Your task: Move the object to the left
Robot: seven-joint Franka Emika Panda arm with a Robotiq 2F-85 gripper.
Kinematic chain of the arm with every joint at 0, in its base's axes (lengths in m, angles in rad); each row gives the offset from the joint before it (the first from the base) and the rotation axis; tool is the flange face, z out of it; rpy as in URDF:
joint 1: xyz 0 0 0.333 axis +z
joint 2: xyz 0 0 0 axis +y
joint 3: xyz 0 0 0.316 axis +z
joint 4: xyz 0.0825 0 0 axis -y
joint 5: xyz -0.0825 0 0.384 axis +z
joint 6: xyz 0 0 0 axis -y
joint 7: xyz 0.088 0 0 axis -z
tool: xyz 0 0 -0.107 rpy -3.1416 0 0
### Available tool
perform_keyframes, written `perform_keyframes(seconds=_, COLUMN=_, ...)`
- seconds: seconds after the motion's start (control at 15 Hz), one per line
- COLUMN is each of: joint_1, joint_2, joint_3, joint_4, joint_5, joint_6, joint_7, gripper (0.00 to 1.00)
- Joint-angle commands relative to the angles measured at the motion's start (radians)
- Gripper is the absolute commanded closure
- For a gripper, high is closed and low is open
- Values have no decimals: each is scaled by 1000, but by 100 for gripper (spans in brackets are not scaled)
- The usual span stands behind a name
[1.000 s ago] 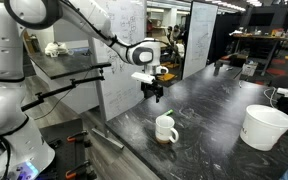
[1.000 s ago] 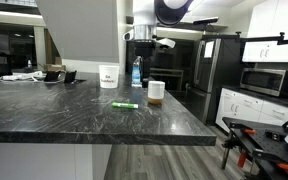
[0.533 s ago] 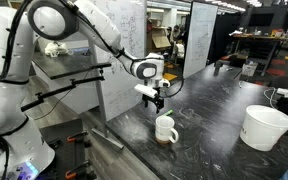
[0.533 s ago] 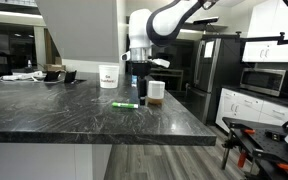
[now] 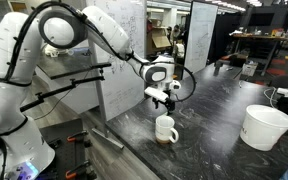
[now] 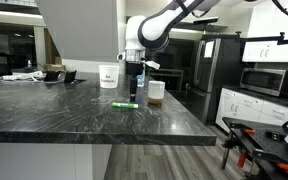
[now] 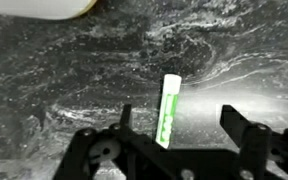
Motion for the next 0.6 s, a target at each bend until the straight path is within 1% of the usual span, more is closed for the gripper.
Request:
perform_keyframes(seconds=0.0, joint_1=-33, joint_2=85, joint_3=28, joint_4=126, joint_5=53, joint_6=-58, joint_7=-48, gripper=0)
perform_keyframes(seconds=0.2, joint_1=-36, joint_2=131, joint_3=34, joint_4=182, joint_5=58, joint_6=-82, joint_7=-52, gripper=1)
perform_keyframes(seconds=0.33, joint_1=-27, joint_2=153, joint_3=26, joint_4=203, joint_5=44, joint_6=-88, joint_7=-40, gripper=12)
perform_keyframes(seconds=0.4, joint_1=-24, joint_2=158, joint_3=23, joint_4=207, joint_5=38, joint_6=-94, joint_7=-39, gripper=26)
perform_keyframes(seconds=0.47, joint_1=-19, joint_2=165, joint_3=18, joint_4=212, joint_5=31, joint_6=-96, joint_7=-32, gripper=38)
perform_keyframes(seconds=0.53, joint_1=-17, joint_2=164, joint_3=18, joint_4=207, joint_5=28, joint_6=-92, joint_7=-32, gripper=47)
